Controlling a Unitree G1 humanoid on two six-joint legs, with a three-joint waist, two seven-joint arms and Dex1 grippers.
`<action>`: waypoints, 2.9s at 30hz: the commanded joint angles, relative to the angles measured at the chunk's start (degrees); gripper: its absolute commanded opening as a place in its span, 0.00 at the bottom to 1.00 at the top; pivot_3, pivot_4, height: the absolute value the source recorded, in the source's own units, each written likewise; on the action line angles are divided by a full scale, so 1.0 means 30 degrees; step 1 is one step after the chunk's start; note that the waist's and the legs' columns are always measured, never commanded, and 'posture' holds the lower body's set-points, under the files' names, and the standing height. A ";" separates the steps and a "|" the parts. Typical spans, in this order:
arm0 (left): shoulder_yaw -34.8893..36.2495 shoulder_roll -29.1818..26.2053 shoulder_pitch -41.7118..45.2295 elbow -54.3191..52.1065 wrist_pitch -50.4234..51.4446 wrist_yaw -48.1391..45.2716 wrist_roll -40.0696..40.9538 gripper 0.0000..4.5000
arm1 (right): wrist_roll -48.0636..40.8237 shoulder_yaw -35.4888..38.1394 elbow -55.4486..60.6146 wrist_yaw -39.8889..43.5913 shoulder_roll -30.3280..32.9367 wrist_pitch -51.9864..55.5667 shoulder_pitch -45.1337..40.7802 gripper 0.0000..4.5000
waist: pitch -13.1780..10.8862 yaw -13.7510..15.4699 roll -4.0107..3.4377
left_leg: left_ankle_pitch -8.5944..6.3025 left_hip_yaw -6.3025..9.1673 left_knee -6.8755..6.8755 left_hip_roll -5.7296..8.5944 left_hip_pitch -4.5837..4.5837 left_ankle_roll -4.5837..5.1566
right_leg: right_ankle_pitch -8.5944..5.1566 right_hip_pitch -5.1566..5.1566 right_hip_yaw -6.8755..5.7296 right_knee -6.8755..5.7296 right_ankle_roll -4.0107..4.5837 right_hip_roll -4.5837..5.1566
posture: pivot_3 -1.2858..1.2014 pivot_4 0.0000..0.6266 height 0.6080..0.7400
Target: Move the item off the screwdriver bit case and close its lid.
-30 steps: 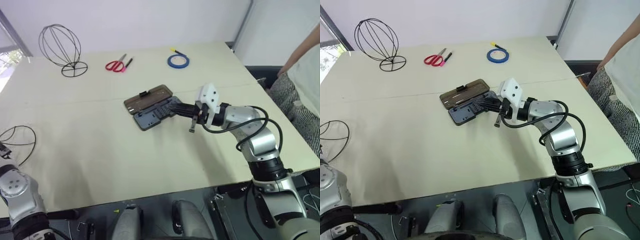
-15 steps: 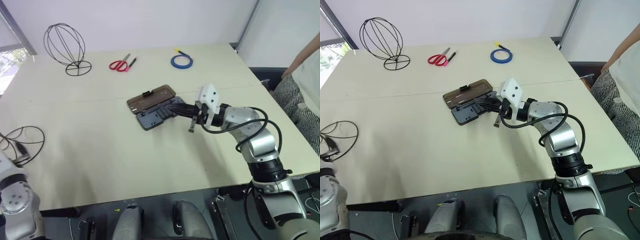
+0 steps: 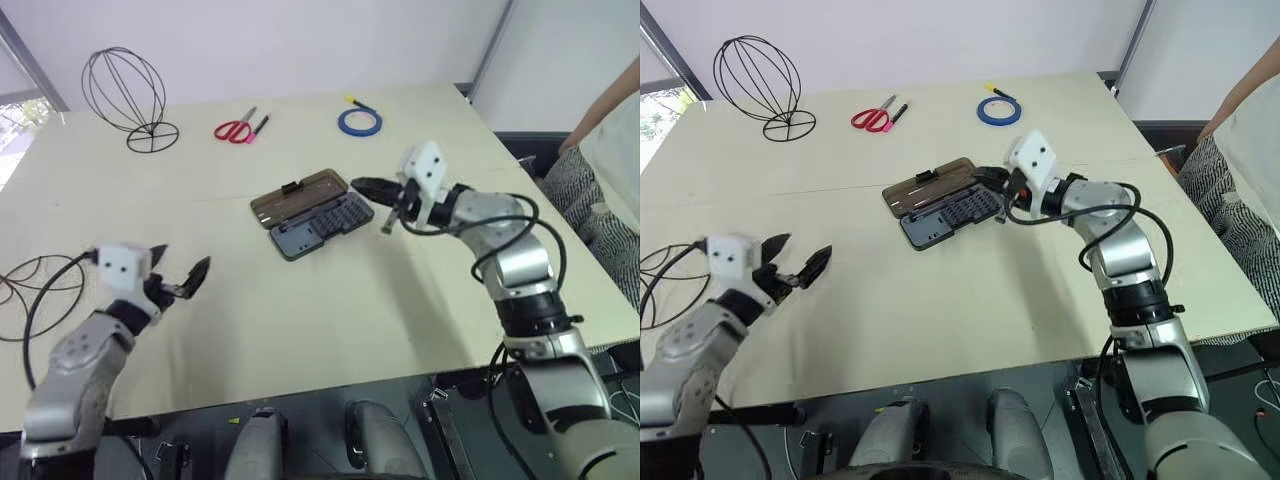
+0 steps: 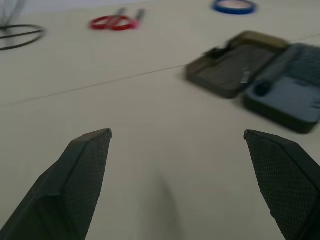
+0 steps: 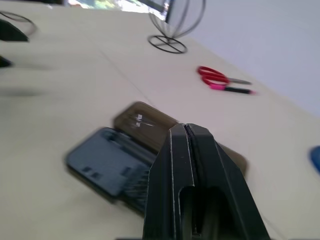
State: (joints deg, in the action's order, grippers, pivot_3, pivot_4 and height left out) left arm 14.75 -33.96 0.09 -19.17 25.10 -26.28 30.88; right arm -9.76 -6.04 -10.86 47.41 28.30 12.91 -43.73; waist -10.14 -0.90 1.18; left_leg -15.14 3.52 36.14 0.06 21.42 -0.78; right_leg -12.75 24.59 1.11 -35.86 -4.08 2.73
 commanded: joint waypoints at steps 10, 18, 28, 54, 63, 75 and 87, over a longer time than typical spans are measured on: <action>-0.2966 -0.0149 0.3582 0.0148 0.1469 -0.2971 0.0069 1.00 | 0.3163 -0.0798 -1.0193 -0.1120 -0.1445 -0.3795 -0.5546 0.99 | -0.0051 -0.0184 -0.0051 | 0.0001 -0.0011 -0.0012 -0.0001 -0.0008 0.0000 | 0.0029 0.0007 0.0026 0.0000 -0.0049 -0.0007 | 0.52 0.24 1.00; -0.4267 0.0710 0.3844 0.0117 0.1371 -0.3143 -0.0663 1.00 | 0.5715 -0.1452 -1.9478 -0.4194 -0.3387 -0.3244 -1.1038 0.99 | -0.0125 -0.0161 -0.0079 | 0.0003 -0.0009 -0.0020 0.0000 0.0011 -0.0002 | 0.0026 0.0031 0.0033 -0.0009 -0.0038 0.0002 | 0.52 0.24 1.00; -0.4605 0.1665 0.4408 0.0861 0.0590 -0.2829 -0.2064 1.00 | 0.6312 -0.0218 -2.1988 -0.7908 -0.5412 -0.1337 -1.2561 0.99 | -0.0141 -0.0127 -0.0104 | 0.0006 -0.0008 -0.0028 0.0004 0.0027 -0.0008 | 0.0034 0.0046 0.0035 -0.0018 -0.0050 0.0007 | 0.52 0.24 1.00; -0.3787 0.2269 0.9548 0.9069 -0.2963 -0.1641 -0.5544 1.00 | 0.3576 0.0054 0.5469 -0.0691 -0.1114 0.3272 0.2295 1.00 | -0.0165 -0.0487 -0.0123 | 0.0013 0.0018 0.0009 0.0008 0.0011 -0.0018 | 0.0048 0.0058 0.0024 -0.0098 -0.0079 -0.0016 | 0.52 0.24 1.00; -0.4716 0.3679 1.6503 1.9873 -0.3791 0.0421 -0.8320 1.00 | 0.3983 -0.0898 0.8756 -0.3220 -0.1995 0.4240 0.3473 1.00 | -0.0178 0.0011 -0.0095 | 0.0017 0.0016 0.0016 0.0027 0.0034 -0.0025 | 0.0050 0.0053 0.0006 -0.0074 -0.0088 -0.0001 | 0.52 0.24 1.00; -0.4397 0.5682 1.8969 2.3418 -0.0659 0.2148 -0.8862 1.00 | 0.4158 -0.1145 0.9565 -0.4718 -0.2056 0.4587 0.4143 1.00 | -0.0181 -0.0020 -0.0087 | 0.0018 0.0027 0.0015 0.0035 0.0038 -0.0025 | 0.0050 0.0055 -0.0004 -0.0085 -0.0094 0.0003 | 0.52 0.24 1.00; -0.2909 0.7138 1.6434 1.7422 0.6007 0.5704 -0.8067 0.58 | 0.4123 -0.1234 0.8967 -0.4935 -0.2007 0.4139 0.3830 1.00 | -0.0177 -0.0042 -0.0087 | 0.0022 0.0028 0.0015 0.0034 0.0020 -0.0032 | 0.0051 0.0049 0.0006 -0.0098 -0.0094 0.0006 | 0.52 0.24 1.00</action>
State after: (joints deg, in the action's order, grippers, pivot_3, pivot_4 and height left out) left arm 5.47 -12.52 50.62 34.61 40.04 -10.04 6.12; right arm 3.03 -10.34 14.86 32.99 22.31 26.64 -30.93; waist -10.67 -1.03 0.92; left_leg -15.08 3.60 36.18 0.16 21.46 -0.88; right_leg -12.60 24.73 1.13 -36.15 -4.36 2.75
